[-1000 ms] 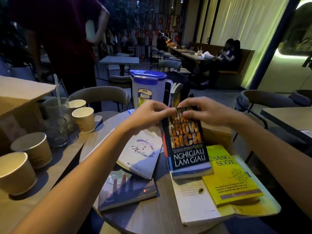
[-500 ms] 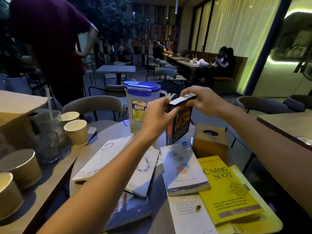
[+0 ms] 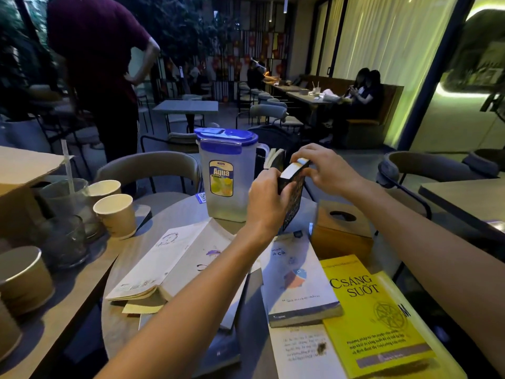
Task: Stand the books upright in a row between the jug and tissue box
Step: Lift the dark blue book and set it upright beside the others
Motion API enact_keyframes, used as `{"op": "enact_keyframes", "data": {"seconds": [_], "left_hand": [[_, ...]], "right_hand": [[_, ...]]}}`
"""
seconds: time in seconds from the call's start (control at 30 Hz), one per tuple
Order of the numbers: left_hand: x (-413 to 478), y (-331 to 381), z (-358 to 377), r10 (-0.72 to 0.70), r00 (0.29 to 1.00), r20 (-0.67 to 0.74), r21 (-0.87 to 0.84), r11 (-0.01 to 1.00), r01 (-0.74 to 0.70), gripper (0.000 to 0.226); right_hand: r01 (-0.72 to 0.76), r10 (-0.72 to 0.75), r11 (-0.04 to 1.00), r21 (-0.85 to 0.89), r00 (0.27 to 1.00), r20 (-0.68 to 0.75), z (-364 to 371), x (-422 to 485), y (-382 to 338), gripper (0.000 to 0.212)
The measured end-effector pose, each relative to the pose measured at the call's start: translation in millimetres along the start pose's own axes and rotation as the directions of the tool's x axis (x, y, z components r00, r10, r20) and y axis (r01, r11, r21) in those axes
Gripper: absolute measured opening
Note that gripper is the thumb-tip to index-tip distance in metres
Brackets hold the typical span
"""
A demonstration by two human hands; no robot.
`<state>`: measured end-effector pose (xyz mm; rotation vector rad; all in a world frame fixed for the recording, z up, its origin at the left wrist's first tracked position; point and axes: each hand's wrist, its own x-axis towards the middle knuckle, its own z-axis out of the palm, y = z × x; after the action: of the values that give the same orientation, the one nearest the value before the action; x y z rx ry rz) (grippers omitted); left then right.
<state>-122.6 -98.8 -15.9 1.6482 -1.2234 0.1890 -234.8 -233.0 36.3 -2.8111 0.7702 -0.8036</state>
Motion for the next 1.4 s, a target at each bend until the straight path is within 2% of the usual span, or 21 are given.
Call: {"op": "enact_keyframes", "data": {"seconds": [0.17, 0.27, 0.37, 0.53, 0.67, 0.8, 1.03, 1.1, 1.27, 1.4], "left_hand": [[-7, 2, 9, -0.033, 0.997, 0.063, 0.081, 0.996, 0.028, 0.020], [-6, 6, 6, 0.019, 0.997, 0.070, 0.068, 0.997, -0.024, 0.022], [-2, 9, 4, 0.048, 0.992, 0.121, 0.129, 0.990, -0.063, 0.025], [6, 7, 6, 0.043, 0.972, 0.231, 0.274, 0.956, -0.107, 0.030], [9, 14, 4, 0.074, 0.964, 0.255, 0.303, 0.941, -0.152, 0.028], [7, 7, 6, 0.074, 0.962, 0.264, 0.348, 0.923, -0.167, 0.022], [5, -3, 1, 0.126, 0.967, 0.223, 0.317, 0.928, -0.194, 0.021], [5, -9, -1, 0.127, 0.967, 0.220, 0.329, 0.924, -0.196, 0.023], [7, -17, -6, 0.143, 0.967, 0.212, 0.353, 0.911, -0.212, 0.023], [7, -21, -8, 0.133, 0.967, 0.218, 0.349, 0.915, -0.204, 0.023]], "right_hand": [[-0.038, 0.036, 0.999, 0.018, 0.997, 0.071, 14, 3, 7, 0.037], [-0.073, 0.070, 0.996, 0.044, 0.995, 0.076, 17, 3, 8, 0.037], [-0.103, 0.099, 0.994, 0.027, 0.990, 0.102, 18, 5, 8, 0.037], [-0.084, 0.091, 0.995, -0.052, 0.985, 0.144, 18, 10, 14, 0.033], [-0.078, 0.086, 0.995, -0.064, 0.986, 0.140, 12, 16, 15, 0.032], [-0.056, 0.079, 0.992, -0.113, 0.975, 0.206, 14, 21, 14, 0.034], [-0.064, 0.077, 0.996, -0.056, 0.959, 0.274, 13, 24, 10, 0.038], [-0.076, 0.084, 0.996, -0.039, 0.961, 0.262, 15, 23, 8, 0.034], [-0.098, 0.071, 0.987, 0.127, 0.977, 0.202, 24, 21, -3, 0.035], [-0.101, 0.063, 0.979, 0.178, 0.976, 0.209, 27, 16, -9, 0.034]]}}
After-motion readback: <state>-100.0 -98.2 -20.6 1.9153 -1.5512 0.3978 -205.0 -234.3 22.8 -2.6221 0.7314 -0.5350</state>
